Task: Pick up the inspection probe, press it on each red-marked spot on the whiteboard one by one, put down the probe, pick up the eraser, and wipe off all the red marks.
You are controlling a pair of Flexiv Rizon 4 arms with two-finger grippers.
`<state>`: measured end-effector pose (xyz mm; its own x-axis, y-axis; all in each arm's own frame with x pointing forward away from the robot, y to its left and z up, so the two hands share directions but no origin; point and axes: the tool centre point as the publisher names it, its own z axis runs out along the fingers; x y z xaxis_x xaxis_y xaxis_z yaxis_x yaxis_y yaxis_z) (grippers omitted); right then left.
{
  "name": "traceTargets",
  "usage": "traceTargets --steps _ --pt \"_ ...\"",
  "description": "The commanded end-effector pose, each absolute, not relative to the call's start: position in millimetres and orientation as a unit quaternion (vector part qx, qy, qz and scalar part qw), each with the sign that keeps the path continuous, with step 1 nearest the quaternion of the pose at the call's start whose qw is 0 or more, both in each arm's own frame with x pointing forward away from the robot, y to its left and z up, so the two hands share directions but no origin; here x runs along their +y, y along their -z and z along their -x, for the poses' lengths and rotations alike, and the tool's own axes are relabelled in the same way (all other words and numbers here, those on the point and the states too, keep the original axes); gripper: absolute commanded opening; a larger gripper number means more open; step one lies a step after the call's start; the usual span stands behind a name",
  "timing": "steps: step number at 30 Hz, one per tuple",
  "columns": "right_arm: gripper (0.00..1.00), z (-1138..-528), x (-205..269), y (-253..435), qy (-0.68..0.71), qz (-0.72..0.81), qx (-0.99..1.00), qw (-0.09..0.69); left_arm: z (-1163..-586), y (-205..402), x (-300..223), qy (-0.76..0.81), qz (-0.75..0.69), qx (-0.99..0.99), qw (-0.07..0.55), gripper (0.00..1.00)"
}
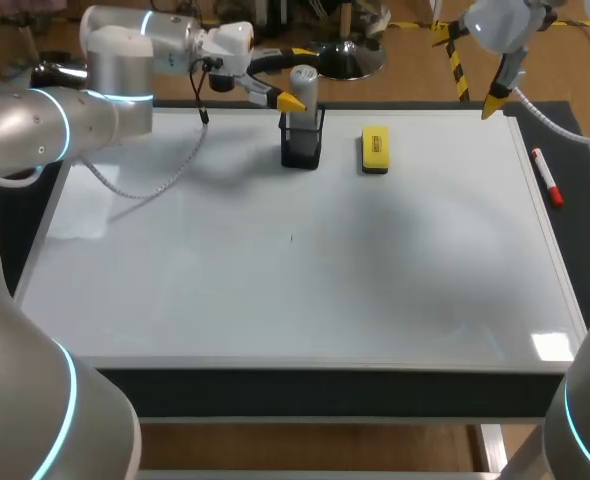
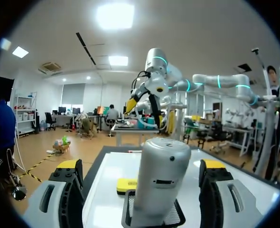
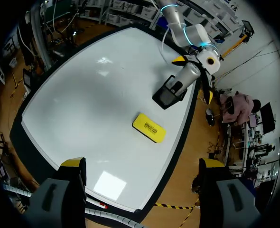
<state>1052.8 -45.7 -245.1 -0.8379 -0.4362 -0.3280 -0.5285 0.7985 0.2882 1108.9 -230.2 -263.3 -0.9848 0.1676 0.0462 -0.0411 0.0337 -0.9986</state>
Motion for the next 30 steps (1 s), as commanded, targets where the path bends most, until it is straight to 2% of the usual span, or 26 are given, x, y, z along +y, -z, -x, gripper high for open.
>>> traceTargets --steps 1,14,30 --pt "1.0 -1053 -46 244 -0.185 0.257 0.941 0.122 -1103 256 -226 -0.691 0.042 -0.719 0.068 1.0" --pt "1.0 -1053 -46 244 -0.185 0.257 0.941 0.122 -1095 237 -194 -0.68 0.037 -0.731 0.037 1.0" --pt "1.0 -1053 -46 244 -0.185 0.257 0.941 0.122 -1083 223 -107 -0.595 0.011 -0.801 -0.068 1.0"
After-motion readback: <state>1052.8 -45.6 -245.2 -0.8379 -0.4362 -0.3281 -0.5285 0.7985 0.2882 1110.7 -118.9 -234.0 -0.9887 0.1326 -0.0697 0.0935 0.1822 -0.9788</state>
